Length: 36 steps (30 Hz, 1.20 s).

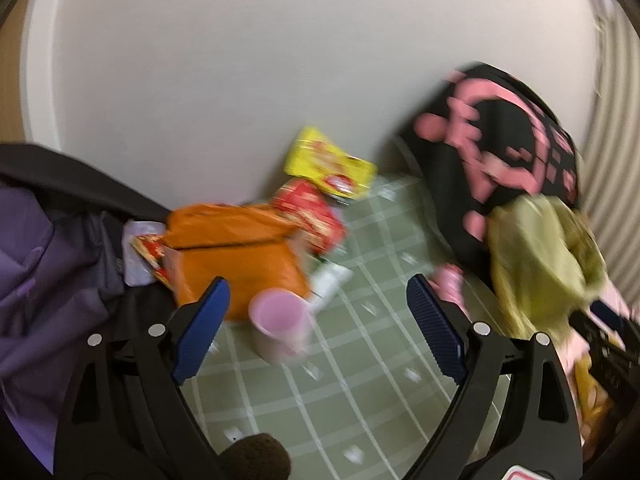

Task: Collect trash
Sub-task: 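Reach the right gripper to the yellow wafer pack and close on it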

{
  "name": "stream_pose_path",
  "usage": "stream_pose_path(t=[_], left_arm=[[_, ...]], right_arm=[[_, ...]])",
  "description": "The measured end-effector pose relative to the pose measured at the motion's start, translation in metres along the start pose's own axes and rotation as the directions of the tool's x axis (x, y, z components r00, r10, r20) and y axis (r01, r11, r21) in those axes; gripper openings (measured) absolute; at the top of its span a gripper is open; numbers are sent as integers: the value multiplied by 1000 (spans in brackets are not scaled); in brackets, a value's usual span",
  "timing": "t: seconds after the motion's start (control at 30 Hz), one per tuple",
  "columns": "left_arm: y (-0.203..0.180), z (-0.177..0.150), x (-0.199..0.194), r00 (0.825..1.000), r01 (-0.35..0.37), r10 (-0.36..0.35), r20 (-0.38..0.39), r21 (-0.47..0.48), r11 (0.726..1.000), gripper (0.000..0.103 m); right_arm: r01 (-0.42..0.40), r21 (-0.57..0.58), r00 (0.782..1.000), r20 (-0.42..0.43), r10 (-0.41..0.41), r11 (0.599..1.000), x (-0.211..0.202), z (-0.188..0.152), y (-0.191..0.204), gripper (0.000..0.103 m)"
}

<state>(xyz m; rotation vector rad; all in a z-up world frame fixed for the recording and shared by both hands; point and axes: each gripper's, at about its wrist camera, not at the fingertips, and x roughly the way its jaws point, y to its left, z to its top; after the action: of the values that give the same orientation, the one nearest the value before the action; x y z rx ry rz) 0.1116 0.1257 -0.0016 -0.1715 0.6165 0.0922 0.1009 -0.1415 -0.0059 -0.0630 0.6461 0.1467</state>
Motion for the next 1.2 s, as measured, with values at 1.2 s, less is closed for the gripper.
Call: stream_pose_path(t=[1.2], left_arm=[[113,31,107,959,12,-55,-279,-154,988,46]], right_arm=[[-352,-353,935,-170,311,867,239,168,165,57]])
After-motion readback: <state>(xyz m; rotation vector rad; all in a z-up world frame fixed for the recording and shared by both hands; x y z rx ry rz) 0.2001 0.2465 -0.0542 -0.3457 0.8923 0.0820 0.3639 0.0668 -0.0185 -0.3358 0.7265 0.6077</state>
